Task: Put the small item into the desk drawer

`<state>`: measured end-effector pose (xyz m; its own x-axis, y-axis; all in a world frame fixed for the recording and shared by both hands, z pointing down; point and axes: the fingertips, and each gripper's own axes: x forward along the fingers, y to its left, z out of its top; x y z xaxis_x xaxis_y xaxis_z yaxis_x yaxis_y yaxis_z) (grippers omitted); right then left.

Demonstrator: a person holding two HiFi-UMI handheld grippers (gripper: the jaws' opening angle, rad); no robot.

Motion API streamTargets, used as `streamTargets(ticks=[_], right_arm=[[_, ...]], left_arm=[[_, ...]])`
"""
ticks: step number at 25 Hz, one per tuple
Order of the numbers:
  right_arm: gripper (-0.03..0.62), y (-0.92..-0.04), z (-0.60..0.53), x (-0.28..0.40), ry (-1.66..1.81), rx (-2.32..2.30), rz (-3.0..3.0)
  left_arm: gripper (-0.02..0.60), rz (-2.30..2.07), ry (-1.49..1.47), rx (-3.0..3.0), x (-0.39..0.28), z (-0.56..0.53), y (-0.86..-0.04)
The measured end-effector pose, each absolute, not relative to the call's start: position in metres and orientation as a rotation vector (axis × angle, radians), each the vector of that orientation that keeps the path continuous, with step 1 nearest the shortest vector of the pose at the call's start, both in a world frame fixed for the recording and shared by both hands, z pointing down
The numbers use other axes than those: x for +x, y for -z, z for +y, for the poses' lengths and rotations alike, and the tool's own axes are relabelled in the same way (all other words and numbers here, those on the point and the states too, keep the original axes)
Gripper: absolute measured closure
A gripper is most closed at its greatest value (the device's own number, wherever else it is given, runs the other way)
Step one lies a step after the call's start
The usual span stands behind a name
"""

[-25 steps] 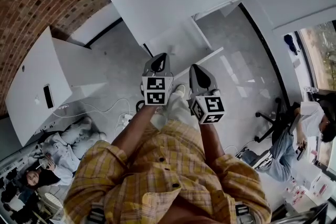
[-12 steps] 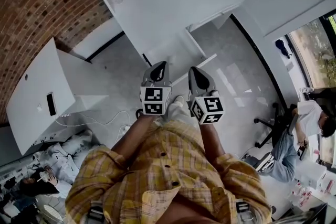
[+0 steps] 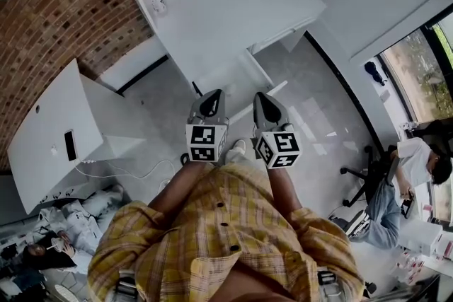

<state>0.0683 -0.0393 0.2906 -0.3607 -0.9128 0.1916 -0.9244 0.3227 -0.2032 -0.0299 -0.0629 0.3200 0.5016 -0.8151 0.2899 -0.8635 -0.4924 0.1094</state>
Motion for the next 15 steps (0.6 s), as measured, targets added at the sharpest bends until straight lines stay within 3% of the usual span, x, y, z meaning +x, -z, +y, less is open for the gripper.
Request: streamTargets(ticks=[15], right_arm=[[0.599, -0.280, -0.045, 0.070, -0.393, 1.781, -2.509]], left_arm=[[0.581, -1.420, -0.234, 2.558, -0.034, -0.064, -0.297]])
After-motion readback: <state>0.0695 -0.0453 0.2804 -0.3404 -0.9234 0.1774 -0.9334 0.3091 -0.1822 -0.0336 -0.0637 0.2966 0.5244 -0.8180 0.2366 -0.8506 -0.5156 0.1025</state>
